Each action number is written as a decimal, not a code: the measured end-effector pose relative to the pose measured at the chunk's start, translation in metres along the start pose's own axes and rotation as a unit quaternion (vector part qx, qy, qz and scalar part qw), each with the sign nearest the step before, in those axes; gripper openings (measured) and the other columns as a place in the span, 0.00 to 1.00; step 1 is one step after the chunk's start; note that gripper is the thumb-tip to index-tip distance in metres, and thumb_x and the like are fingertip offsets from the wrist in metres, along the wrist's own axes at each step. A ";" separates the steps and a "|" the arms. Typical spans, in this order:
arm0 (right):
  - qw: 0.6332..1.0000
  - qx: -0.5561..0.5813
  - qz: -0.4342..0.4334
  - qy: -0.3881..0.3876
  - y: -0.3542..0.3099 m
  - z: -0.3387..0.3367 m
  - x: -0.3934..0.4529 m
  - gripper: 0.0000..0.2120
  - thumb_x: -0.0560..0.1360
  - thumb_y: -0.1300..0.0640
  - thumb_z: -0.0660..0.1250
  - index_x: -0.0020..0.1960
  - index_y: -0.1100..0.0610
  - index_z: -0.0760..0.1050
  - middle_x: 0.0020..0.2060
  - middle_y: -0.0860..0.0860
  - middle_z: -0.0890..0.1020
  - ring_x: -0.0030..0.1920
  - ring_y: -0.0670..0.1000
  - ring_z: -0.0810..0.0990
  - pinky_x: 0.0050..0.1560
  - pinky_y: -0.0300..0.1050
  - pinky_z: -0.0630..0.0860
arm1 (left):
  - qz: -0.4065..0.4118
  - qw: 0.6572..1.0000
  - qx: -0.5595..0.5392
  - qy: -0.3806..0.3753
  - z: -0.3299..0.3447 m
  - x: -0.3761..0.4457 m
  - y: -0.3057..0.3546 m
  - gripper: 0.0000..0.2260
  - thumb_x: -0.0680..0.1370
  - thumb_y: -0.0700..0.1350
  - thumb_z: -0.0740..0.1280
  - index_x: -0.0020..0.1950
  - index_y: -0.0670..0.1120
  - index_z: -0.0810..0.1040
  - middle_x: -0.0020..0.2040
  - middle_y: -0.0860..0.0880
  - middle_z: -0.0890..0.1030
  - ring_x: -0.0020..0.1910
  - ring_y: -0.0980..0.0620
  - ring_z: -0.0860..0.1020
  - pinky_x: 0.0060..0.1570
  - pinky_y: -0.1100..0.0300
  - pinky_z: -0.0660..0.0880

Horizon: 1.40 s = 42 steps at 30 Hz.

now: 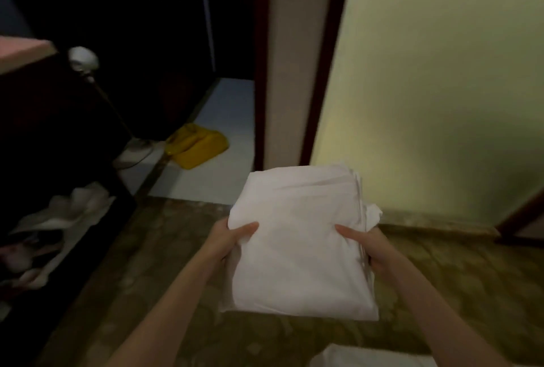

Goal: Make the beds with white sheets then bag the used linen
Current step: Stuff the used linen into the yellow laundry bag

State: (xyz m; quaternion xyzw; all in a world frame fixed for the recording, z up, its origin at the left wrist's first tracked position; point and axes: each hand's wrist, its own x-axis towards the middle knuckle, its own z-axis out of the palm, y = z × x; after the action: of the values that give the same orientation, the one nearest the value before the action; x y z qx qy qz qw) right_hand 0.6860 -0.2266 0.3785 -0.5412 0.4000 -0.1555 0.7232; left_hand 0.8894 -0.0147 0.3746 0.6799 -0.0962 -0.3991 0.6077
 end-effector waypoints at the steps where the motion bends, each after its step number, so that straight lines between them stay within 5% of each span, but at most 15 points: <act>1: 1.000 -0.010 0.004 -0.023 -0.003 0.017 0.014 0.36 0.64 0.54 0.80 0.67 0.53 0.68 0.60 0.52 0.79 0.59 0.55 0.77 0.63 0.56 0.73 | 0.000 1.000 -0.012 0.024 -0.014 0.002 0.001 0.14 0.72 0.44 0.75 0.55 0.44 0.78 0.48 0.48 0.84 0.42 0.52 0.82 0.32 0.64 0.77; 4: 0.996 -0.018 0.011 -0.082 -0.004 0.070 0.056 0.36 0.61 0.53 0.82 0.65 0.54 0.69 0.58 0.52 0.80 0.54 0.52 0.79 0.55 0.50 0.76 | 0.000 0.995 -0.035 0.089 -0.060 0.014 0.004 0.15 0.71 0.44 0.76 0.56 0.43 0.79 0.48 0.47 0.84 0.44 0.51 0.82 0.33 0.64 0.77; 8: 0.990 -0.052 0.030 -0.127 -0.007 0.144 0.118 0.24 0.68 0.60 0.76 0.61 0.57 0.73 0.55 0.53 0.82 0.51 0.52 0.81 0.45 0.44 0.78 | -0.007 0.988 -0.047 0.150 -0.124 0.052 0.007 0.15 0.71 0.45 0.76 0.55 0.44 0.79 0.49 0.48 0.83 0.46 0.50 0.81 0.37 0.62 0.76; 14: 0.986 -0.047 0.067 -0.143 -0.019 0.244 0.209 0.41 0.51 0.51 0.84 0.61 0.60 0.76 0.51 0.55 0.85 0.51 0.56 0.84 0.55 0.53 0.79 | -0.025 0.984 -0.040 0.170 -0.217 0.137 0.038 0.19 0.70 0.47 0.77 0.57 0.43 0.78 0.51 0.47 0.83 0.47 0.50 0.82 0.38 0.61 0.77; 17: 0.987 -0.032 0.062 -0.146 -0.031 0.292 0.245 0.44 0.51 0.51 0.85 0.63 0.58 0.75 0.54 0.54 0.84 0.54 0.56 0.83 0.60 0.55 0.76 | -0.006 0.985 -0.028 0.168 -0.257 0.177 0.069 0.16 0.71 0.45 0.76 0.56 0.44 0.79 0.47 0.50 0.84 0.43 0.53 0.83 0.32 0.66 0.76; 20: 0.988 -0.016 0.052 -0.146 -0.048 0.334 0.284 0.30 0.62 0.59 0.80 0.62 0.56 0.75 0.54 0.54 0.84 0.54 0.54 0.83 0.58 0.51 0.77 | -0.007 0.988 -0.021 0.153 -0.294 0.225 0.094 0.14 0.71 0.46 0.76 0.53 0.46 0.79 0.46 0.50 0.84 0.41 0.53 0.83 0.30 0.66 0.76; 35: 0.984 -0.040 0.082 -0.156 -0.132 0.479 0.598 0.31 0.64 0.59 0.80 0.64 0.55 0.73 0.52 0.53 0.84 0.53 0.55 0.82 0.57 0.50 0.77 | -0.034 0.988 -0.115 0.099 -0.405 0.522 0.201 0.30 0.62 0.46 0.79 0.63 0.40 0.77 0.54 0.41 0.84 0.52 0.40 0.83 0.54 0.46 0.78; 38: 0.982 -0.063 0.095 -0.154 -0.155 0.514 0.650 0.29 0.65 0.58 0.78 0.64 0.56 0.73 0.53 0.54 0.83 0.54 0.56 0.81 0.59 0.51 0.76 | -0.051 0.987 -0.138 0.070 -0.430 0.573 0.226 0.34 0.60 0.48 0.78 0.64 0.39 0.76 0.56 0.40 0.83 0.54 0.40 0.82 0.54 0.48 0.78; 42: 0.979 -0.063 0.095 -0.167 -0.182 0.558 0.725 0.23 0.68 0.59 0.76 0.60 0.51 0.72 0.51 0.53 0.82 0.52 0.54 0.81 0.51 0.47 0.77 | -0.086 0.978 -0.186 0.048 -0.463 0.649 0.261 0.29 0.63 0.44 0.75 0.62 0.39 0.78 0.56 0.39 0.83 0.52 0.41 0.83 0.45 0.53 0.79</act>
State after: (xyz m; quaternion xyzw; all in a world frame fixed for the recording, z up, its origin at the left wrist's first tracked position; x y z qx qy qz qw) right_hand 1.5983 -0.4028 0.2993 -0.5636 0.3326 0.0321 0.7554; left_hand 1.7175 -0.1313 0.3077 0.5790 0.0685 -0.4277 0.6907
